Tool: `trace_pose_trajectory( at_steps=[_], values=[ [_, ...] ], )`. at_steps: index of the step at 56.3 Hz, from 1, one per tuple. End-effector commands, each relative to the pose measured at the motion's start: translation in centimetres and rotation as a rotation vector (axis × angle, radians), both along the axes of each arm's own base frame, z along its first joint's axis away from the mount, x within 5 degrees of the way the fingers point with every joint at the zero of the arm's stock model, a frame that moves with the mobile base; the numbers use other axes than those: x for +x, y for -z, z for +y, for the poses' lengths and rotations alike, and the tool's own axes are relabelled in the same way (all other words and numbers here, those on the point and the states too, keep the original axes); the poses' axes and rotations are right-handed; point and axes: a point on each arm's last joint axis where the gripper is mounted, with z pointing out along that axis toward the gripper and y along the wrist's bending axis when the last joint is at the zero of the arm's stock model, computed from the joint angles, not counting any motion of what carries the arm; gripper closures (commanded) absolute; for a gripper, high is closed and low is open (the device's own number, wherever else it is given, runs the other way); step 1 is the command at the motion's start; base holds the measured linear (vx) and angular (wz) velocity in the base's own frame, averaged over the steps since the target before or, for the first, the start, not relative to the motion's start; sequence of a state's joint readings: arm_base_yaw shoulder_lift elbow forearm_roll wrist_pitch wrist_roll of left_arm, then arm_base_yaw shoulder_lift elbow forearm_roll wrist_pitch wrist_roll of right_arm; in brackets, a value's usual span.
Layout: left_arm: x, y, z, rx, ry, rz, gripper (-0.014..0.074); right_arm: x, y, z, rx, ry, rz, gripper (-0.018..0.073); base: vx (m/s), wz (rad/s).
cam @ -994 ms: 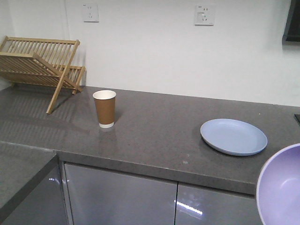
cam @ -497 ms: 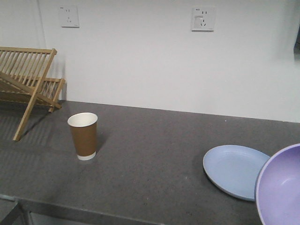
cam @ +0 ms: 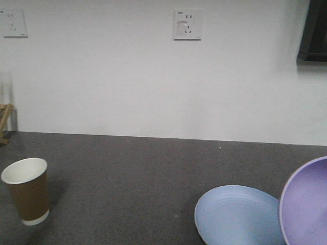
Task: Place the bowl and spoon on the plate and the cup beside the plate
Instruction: 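Drive holding spoon and bowl to the counter with the blue plate, then lower the lavender bowl onto the blue plate and open the right gripper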
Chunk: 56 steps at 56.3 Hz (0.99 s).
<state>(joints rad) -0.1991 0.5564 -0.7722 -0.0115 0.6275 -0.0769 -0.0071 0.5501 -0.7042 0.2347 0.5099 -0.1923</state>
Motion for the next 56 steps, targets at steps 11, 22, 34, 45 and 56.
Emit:
trace_pose_trajectory(
  at_steps=[11,22,34,45,56],
  values=[
    [0.0,-1.55,-0.09,-0.032,0.006,-0.105,0.0603,0.05,-1.65,-0.14,-0.002,0.016,-0.111,0.0568,0.19,-0.3],
    [0.0,-1.55,-0.09,-0.032,0.006,-0.105,0.0603,0.05,-1.65,-0.15,-0.002,0.017,-0.111,0.0568,0.1,-0.14],
    [0.0,-1.55,-0.09,-0.032,0.006,-0.105,0.0603,0.05,-1.65,-0.15,-0.002,0.017,-0.111,0.0568,0.0,0.0],
    [0.0,-1.55,-0.09,-0.032,0.006,-0.105,0.0603,0.05,-1.65,-0.15,-0.002,0.017,-0.111,0.0568,0.0,0.0],
    [0.0,-1.55,-0.09,-0.032,0.006,-0.105,0.0603,0.05,-1.65,-0.15,-0.001,0.017,-0.111,0.0568,0.0,0.0]
  ],
)
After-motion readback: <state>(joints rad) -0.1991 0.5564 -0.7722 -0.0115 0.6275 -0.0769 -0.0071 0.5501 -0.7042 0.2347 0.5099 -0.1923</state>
